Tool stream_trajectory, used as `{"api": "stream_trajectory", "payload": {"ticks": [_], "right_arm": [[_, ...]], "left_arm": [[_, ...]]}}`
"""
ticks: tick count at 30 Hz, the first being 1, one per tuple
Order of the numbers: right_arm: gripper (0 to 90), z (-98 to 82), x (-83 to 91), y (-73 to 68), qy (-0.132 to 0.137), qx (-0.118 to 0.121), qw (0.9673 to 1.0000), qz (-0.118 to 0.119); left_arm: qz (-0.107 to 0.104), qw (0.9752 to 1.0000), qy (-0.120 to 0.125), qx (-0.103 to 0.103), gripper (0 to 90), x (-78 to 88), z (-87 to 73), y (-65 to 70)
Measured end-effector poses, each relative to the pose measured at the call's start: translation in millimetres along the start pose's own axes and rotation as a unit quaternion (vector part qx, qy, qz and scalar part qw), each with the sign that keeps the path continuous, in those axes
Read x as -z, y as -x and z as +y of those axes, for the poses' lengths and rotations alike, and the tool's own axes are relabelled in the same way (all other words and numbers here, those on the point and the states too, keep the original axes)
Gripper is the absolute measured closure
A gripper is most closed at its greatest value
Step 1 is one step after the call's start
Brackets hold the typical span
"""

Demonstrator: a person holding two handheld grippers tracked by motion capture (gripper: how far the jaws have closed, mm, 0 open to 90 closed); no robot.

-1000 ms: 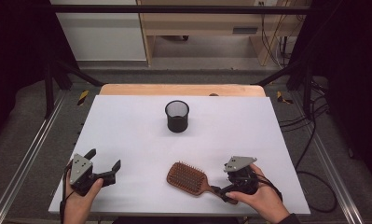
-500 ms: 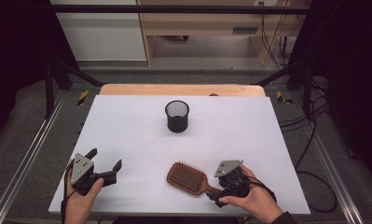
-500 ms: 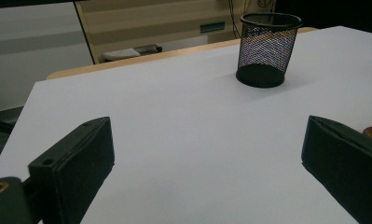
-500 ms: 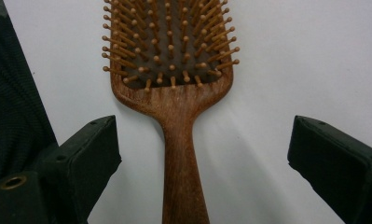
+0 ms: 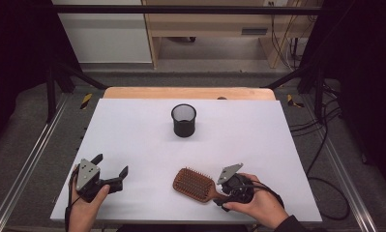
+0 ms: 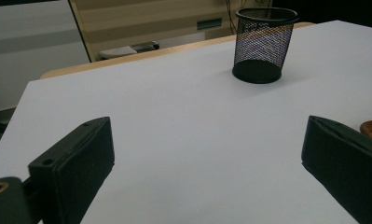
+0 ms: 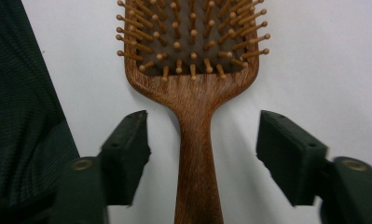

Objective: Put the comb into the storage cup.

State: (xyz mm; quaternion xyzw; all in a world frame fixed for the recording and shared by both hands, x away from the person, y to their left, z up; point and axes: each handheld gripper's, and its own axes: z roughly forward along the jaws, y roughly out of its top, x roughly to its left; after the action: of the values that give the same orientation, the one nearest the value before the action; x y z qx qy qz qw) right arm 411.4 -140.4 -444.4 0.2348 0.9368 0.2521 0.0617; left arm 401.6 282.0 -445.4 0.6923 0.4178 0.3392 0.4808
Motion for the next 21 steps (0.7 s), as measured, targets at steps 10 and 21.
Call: {"api": "stream_trajectory", "payload": {"ticks": [10, 21], "right_arm": [[56.7, 4.9, -6.7, 0.2, -0.030, 0.000, 0.9994, 0.015], [60.0, 10.0, -14.3, -0.6, -0.054, 0.010, 0.9984, 0.016]], "left_arm": [[0.001, 1.0000, 0.000, -0.001, 2.8, -1.6, 0.3, -0.4], [0.000, 1.0000, -0.003, -0.008, 2.9, -1.6, 0.8, 1.0]]}}
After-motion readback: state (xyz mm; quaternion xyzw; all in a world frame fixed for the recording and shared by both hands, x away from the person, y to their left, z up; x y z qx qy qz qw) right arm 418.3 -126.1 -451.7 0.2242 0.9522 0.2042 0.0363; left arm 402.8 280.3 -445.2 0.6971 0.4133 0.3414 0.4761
